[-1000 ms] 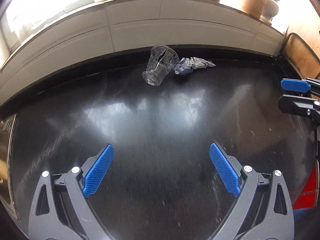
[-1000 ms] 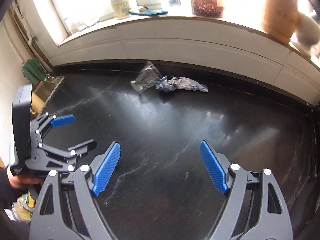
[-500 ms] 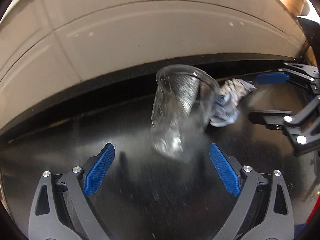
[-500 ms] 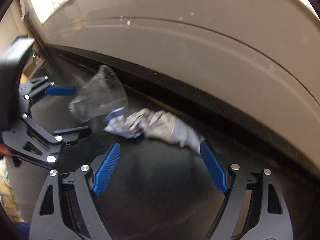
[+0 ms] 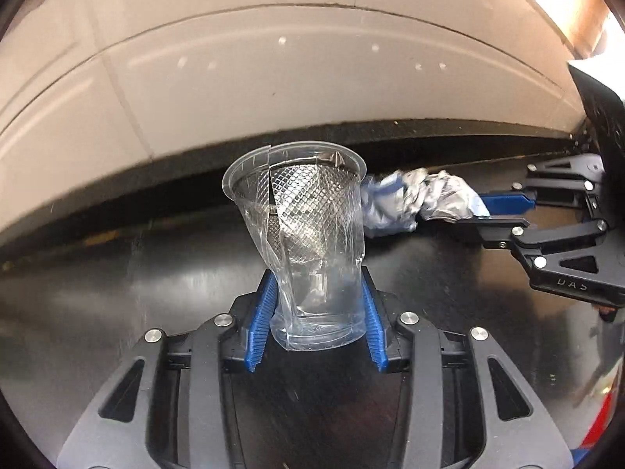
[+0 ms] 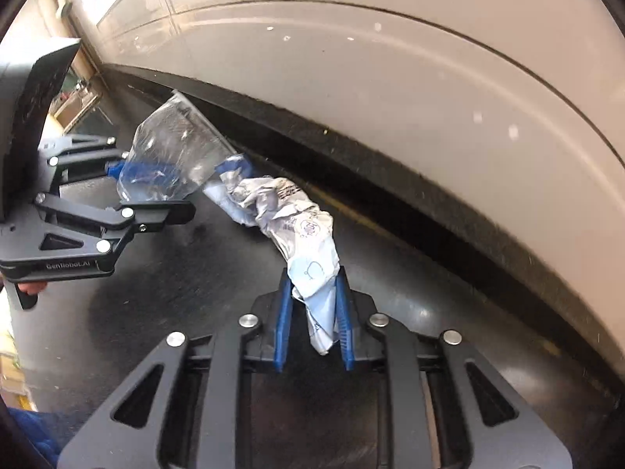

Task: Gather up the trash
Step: 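Grasp the clear plastic cup with left tool while right tool grasps the foil wrapper, then carry cup and foil wrapper down to the floor bin and open both tools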

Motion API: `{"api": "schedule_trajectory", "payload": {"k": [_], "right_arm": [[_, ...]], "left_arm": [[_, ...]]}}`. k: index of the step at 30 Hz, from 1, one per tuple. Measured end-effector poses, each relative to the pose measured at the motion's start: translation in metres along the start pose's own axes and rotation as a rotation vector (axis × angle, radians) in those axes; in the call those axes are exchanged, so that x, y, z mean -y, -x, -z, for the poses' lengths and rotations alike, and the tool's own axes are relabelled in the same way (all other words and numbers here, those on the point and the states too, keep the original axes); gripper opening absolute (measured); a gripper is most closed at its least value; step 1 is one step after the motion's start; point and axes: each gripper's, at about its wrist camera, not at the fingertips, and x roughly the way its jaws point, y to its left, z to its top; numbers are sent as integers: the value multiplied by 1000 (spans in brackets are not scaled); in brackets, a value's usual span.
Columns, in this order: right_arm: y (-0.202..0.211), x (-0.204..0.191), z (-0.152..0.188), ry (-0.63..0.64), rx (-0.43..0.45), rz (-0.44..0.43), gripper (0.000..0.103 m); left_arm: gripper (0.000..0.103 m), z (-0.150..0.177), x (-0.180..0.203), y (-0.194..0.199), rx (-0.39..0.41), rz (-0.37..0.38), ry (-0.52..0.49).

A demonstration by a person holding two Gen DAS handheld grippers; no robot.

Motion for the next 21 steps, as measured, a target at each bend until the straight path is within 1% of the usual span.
{"api": "schedule_trajectory", "payload": {"k": [3, 7, 10, 13, 14, 16, 19, 20, 21], "right_arm": [[20, -7, 12, -71, 6, -7, 21], [58, -26, 41, -141, 23, 2, 21], [87, -50, 76, -201, 27, 10, 21], [104, -73, 101, -220, 24, 24, 21], [109, -83, 112, -230, 19, 30, 21], [123, -103, 132, -253, 18, 29, 21], [136, -118, 154, -266, 10, 35, 21], [141, -128, 164, -263, 7, 40, 21], [146, -127, 165, -262, 5, 41, 21]], "left_arm": [[41, 17, 1, 21, 4, 5, 51], [41, 52, 7, 59, 11, -9, 83], [41, 81, 11, 86, 9, -11, 108], [41, 117, 19, 115, 7, -32, 113], [41, 127, 28, 121, 6, -34, 120], [41, 146, 33, 135, 7, -35, 129], [41, 181, 44, 151, 6, -38, 138], [41, 191, 49, 159, 7, -36, 137], [41, 199, 53, 165, 9, -36, 135]]}}
